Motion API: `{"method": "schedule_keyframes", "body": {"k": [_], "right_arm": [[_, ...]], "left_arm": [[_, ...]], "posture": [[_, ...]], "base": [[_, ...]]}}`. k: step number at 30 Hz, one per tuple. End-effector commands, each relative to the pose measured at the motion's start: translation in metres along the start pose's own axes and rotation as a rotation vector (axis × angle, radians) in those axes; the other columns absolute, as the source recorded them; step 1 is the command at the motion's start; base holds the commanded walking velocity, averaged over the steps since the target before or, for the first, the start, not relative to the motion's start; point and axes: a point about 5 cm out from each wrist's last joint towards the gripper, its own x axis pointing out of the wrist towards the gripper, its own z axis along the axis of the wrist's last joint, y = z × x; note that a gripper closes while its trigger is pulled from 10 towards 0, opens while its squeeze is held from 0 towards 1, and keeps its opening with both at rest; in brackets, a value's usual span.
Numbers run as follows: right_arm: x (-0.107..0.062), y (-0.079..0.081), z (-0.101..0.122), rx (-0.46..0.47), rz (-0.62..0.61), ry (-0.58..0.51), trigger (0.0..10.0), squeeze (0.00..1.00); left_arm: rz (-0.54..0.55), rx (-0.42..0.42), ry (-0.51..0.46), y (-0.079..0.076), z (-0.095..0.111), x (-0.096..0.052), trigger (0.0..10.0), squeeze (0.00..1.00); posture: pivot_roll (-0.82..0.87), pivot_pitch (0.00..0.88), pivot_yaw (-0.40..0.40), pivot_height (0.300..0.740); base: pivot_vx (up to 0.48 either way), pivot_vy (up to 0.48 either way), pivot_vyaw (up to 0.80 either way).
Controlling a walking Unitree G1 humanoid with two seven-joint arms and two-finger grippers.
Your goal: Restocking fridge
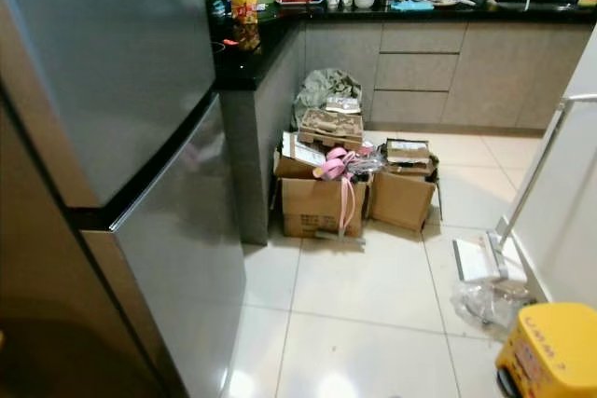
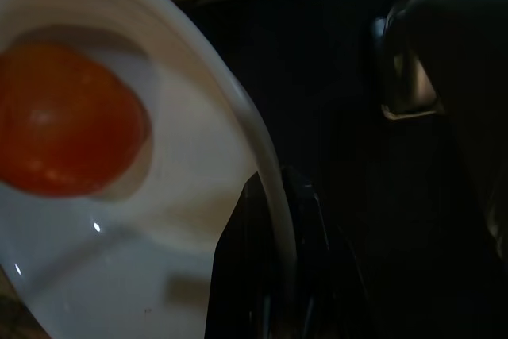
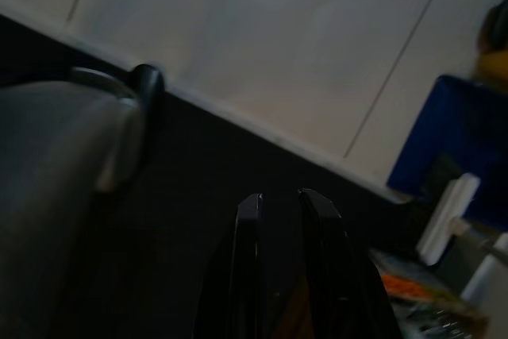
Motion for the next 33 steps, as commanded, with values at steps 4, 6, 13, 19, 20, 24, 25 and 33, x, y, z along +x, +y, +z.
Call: {"method": "schedule_keyframes", "body": {"k": [4,6,13,19,20,24,25,33], "right_arm": [[0.0002,0.0069,-0.0036,0.008,0.048,0.016,10.0,0.0],[0.0002,0.0072,-0.0036,0.008,0.053,0.016,10.0,0.0],[0.0002,0.0077,-0.0037,0.009,0.066,0.016,10.0,0.0],[0.0001,0.0082,-0.0036,0.005,0.076,0.016,10.0,0.0],[0.0001,0.0084,-0.0036,0.004,0.077,0.016,10.0,0.0],[0.0002,0.0089,-0.0034,0.004,0.081,0.016,10.0,0.0],[0.0002,0.0089,-0.0034,0.004,0.082,0.016,10.0,0.0],[0.0002,0.009,-0.003,0.006,0.086,0.014,10.0,0.0]], "left_arm": [[-0.026,-0.007,-0.014,-0.0063,0.0026,0.0005,10.0,0.0],[-0.026,-0.007,-0.013,-0.0062,0.0024,0.0005,10.0,0.0],[-0.024,-0.011,-0.014,-0.0061,0.0022,0.0004,10.0,0.0],[-0.026,-0.01,-0.014,-0.0065,0.0025,0.0005,10.0,0.0],[-0.019,-0.01,-0.017,-0.006,0.0028,0.0005,10.0,0.0],[-0.012,-0.013,-0.022,-0.0051,0.0036,0.0005,10.0,0.0],[-0.012,-0.014,-0.022,-0.005,0.0038,0.0005,10.0,0.0],[-0.009,-0.015,-0.027,-0.0044,0.0054,0.0007,10.0,0.0]], "posture": [[-0.07,0.0,0.023,0.74],[-0.07,0.0,0.023,0.74],[-0.07,0.0,0.022,0.74],[-0.07,0.0,0.022,0.74],[-0.07,0.0,0.026,0.74],[-0.07,0.0,0.026,0.74],[-0.07,0.0,0.026,0.74],[-0.07,0.0,0.026,0.74]], "base": [[0.0,-0.468,0.8],[0.0,-0.469,0.8],[0.0,-0.465,0.8],[0.0,-0.457,0.8],[0.0,0.0,0.8],[0.0,0.0,0.8],[0.0,0.0,0.8],[0.0,0.0,0.8]]}}
